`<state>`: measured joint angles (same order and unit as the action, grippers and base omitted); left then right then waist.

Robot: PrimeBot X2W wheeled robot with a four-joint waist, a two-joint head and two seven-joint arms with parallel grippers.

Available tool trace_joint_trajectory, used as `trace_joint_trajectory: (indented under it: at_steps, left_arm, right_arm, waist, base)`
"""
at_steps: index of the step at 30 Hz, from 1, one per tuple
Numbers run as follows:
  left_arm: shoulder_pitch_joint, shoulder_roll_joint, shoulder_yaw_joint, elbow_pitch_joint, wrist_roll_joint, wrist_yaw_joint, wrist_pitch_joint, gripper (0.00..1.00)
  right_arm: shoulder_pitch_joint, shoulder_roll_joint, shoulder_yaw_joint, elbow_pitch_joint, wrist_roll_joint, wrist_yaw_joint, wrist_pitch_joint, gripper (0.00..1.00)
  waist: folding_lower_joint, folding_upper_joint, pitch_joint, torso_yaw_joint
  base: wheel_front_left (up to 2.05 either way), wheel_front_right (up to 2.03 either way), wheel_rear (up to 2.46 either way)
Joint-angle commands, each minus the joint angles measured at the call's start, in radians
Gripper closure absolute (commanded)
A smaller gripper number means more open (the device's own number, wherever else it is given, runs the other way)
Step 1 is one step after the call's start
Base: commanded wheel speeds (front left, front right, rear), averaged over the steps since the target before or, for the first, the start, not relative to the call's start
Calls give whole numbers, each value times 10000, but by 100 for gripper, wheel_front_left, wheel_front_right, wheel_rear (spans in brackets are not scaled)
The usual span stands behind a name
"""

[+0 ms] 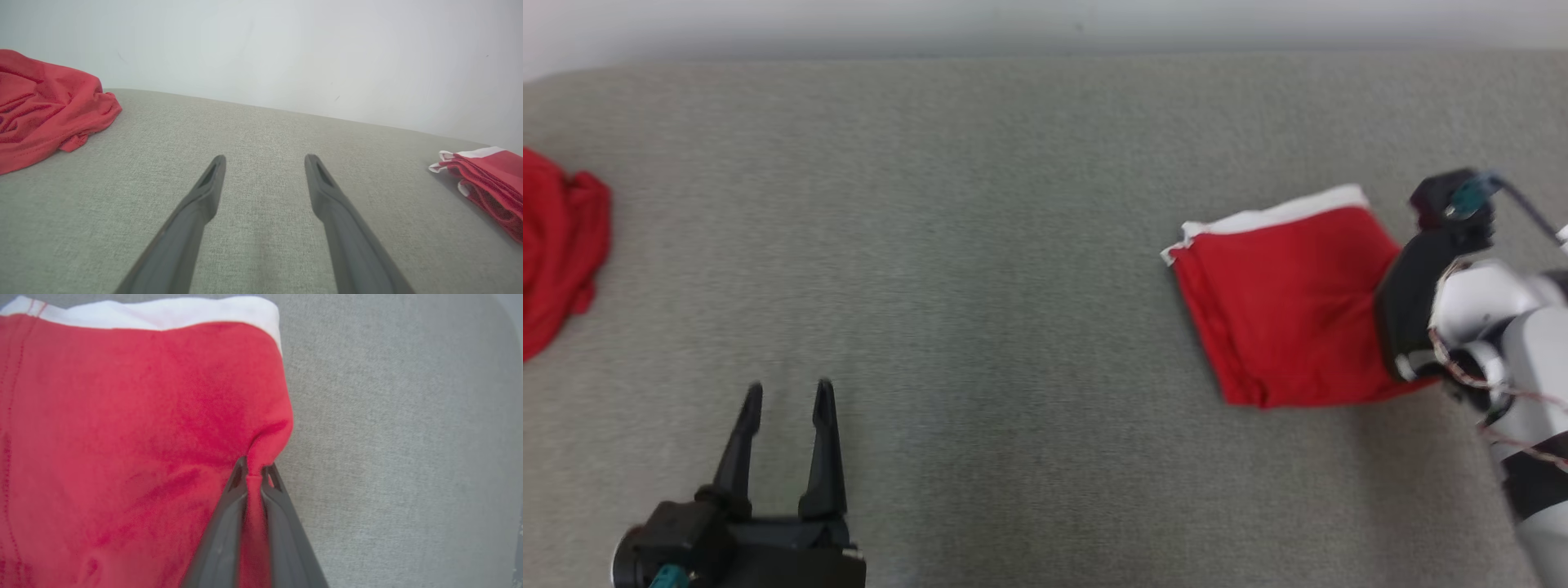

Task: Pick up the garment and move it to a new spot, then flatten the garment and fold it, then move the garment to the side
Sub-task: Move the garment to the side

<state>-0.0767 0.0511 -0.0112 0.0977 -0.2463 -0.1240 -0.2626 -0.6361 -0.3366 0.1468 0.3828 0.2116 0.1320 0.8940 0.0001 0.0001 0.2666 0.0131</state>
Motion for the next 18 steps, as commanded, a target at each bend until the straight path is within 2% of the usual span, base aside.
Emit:
trace_joint_trajectory:
  at_steps: [1, 10, 18]
  left_arm:
    - [-334, -12, -76, -344, 137, -30, -32, 0]
    - [-1269, 171, -550, -978, 785, -60, -32, 0]
    - [-1466, 585, -741, -1320, 1055, -68, -33, 0]
  right_arm:
    - [-219, -457, 220, -206, 164, -23, -135, 100]
    - [-461, -1719, 419, -2, 369, -23, -1228, 100]
    - [-644, -2300, 403, 466, 165, -23, -2737, 100]
  waist:
    - [-1, -1, 915, -934]
    - [-1, -1, 2059, -2033]
    - [-1, -1, 2720, -2714]
  base:
    - [0, 0, 0]
    - [0, 0, 0]
    - [0, 0, 0]
